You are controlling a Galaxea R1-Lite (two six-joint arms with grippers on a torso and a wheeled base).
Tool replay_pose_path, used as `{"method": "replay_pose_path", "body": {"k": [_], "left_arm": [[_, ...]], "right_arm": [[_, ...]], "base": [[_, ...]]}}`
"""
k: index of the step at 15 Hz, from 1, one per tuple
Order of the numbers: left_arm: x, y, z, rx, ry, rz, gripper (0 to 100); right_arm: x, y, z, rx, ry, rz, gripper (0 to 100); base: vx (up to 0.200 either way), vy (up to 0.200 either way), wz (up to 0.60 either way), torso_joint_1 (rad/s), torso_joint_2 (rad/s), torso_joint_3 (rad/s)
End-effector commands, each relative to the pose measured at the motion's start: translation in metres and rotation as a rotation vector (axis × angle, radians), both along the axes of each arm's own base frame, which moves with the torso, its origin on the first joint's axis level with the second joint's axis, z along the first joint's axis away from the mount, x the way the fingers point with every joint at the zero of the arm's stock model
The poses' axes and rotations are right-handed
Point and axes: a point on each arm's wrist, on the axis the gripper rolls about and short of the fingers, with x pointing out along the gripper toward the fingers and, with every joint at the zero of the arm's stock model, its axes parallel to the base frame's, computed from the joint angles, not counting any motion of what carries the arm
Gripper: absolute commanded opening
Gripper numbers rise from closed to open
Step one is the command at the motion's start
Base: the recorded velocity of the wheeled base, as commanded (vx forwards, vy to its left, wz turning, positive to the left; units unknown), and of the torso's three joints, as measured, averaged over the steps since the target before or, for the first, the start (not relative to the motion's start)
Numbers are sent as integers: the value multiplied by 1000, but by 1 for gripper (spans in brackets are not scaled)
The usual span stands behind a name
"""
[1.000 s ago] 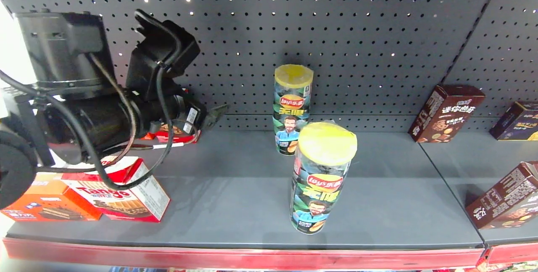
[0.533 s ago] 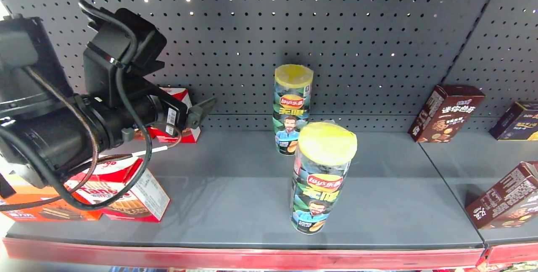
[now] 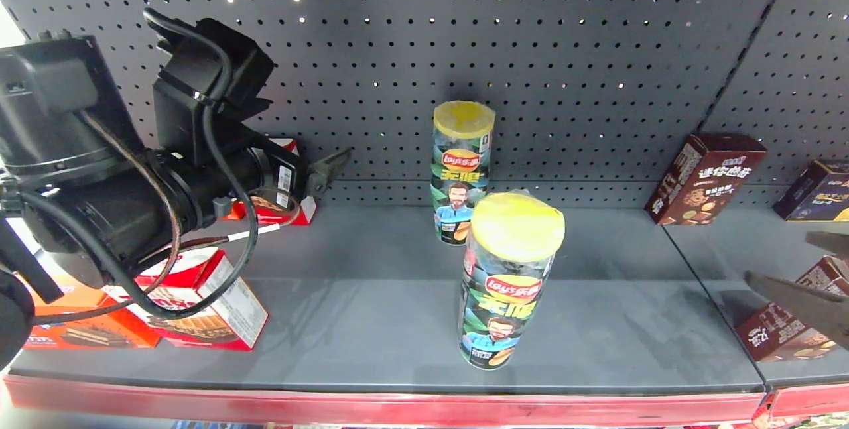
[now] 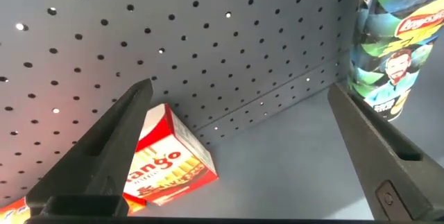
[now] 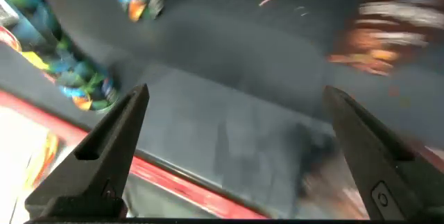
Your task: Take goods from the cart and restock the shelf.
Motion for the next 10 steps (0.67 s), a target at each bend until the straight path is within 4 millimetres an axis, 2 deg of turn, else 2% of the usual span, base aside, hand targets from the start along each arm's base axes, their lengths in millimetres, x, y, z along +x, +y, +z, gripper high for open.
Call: {"method": "replay_pose_path", "body": {"k": [1,2,4,10], "left_arm": [[4,-2,-3,6,11,1,100],[5,-2,-4,6,13,1,100],[5,-2,-4,7,14,1,100],[13,-6,-8,-1,4,-1,100]], "right_arm": [[51,35,-13,-70,121,102,100],[61,45,-18,-79,138,126,100],[68,53,-20,-85,149,149,100],[75,76,-36,-125,219,231,100]], "base": [[0,0,0,0,0,0],[0,0,0,0,0,0],[0,0,0,0,0,0],[0,0,0,0,0,0]]}}
